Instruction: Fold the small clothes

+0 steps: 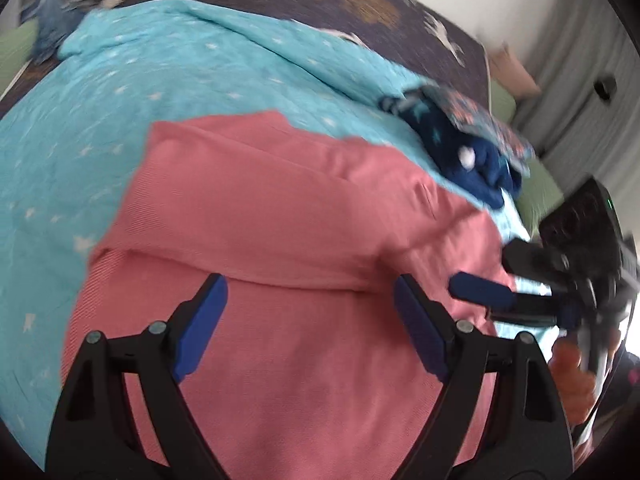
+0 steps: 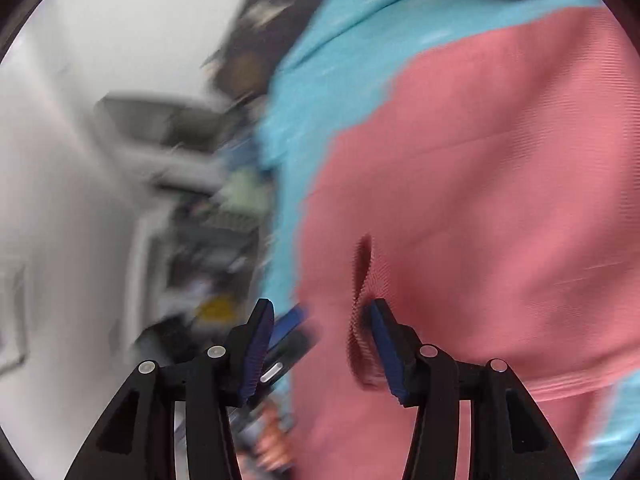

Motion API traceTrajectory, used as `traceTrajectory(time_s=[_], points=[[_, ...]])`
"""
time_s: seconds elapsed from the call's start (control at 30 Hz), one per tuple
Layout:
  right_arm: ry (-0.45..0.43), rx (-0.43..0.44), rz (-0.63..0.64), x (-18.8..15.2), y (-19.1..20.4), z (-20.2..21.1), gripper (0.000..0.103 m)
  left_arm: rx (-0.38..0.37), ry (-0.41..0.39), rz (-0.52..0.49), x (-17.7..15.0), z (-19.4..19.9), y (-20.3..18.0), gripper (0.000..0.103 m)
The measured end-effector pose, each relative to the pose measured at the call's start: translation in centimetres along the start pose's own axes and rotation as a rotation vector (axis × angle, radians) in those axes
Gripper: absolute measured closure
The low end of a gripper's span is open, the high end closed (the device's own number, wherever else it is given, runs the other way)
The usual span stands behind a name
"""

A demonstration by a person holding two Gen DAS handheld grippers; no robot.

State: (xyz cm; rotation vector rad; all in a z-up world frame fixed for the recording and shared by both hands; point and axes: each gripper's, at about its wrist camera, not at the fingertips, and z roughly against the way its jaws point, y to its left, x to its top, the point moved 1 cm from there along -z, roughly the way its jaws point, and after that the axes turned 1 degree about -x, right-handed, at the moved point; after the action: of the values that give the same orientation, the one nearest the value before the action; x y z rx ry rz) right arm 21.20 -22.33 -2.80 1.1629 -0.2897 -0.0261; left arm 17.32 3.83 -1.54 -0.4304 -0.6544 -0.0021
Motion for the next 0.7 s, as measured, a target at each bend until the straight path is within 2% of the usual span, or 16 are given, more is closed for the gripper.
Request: traceTrajectory(time_s=[0.07,0.2,0.3,0.37,0.4,0.43,0.47,0.53,0.57,0.63,0.7], points=[[-0.035,-0.065,0.052,-0.5,0.8,0.6,0.051,-0.029,0.019,0.016,-0.3,0.2,0.6,0.018],[-0.134,-0.221,0.093,-1.2,0.3,3.5,0.051,-0.063,0.091,-0.057,-1.3,-0.8,-1.0,0.017],[-0.182,-0.341,0.123,-2.4,0.1,6.1,0.051,-0.161,0.199,-0.071,-2.3,-3.3,-3.0,0.017],[-0.218,-0.422,0.134,-3.3,-0.3,8.0,0.051,-0.158,0.236,-0.105,-2.8,-4.6,-4.2,0.017],[-0.237,-0.448,0.133,-3.6,-0.4,8.8,0.051,-0.121,0.227,-0.155,-2.9,-5.1,-5.0,0.021],[-0.257,-0.473,0.129,-4.0,-0.5,9.8,0.051,-0.099,0.218,-0.19,-2.9,-5.3,-5.5,0.039],[-0.284,-0.502,0.122,-4.3,-1.0,10.9,0.051,-0.084,0.214,-0.217,-2.7,-5.5,-6.0,0.067],[-0.318,-0.541,0.117,-4.9,-1.3,12.4,0.048,-0.112,0.231,-0.195,-2.1,-5.6,-6.0,0.097],[-0.336,-0.579,0.117,-5.4,-1.6,13.4,0.047,-0.125,0.219,-0.185,-1.5,-5.1,-6.0,0.097],[-0.357,-0.651,0.121,-5.4,-1.9,14.4,0.047,-0.157,0.142,-0.199,0.0,-3.1,-6.2,0.098],[-0.361,-0.716,0.136,-6.0,-2.1,14.8,0.046,-0.138,0.064,-0.224,1.6,-1.1,-6.7,0.098]])
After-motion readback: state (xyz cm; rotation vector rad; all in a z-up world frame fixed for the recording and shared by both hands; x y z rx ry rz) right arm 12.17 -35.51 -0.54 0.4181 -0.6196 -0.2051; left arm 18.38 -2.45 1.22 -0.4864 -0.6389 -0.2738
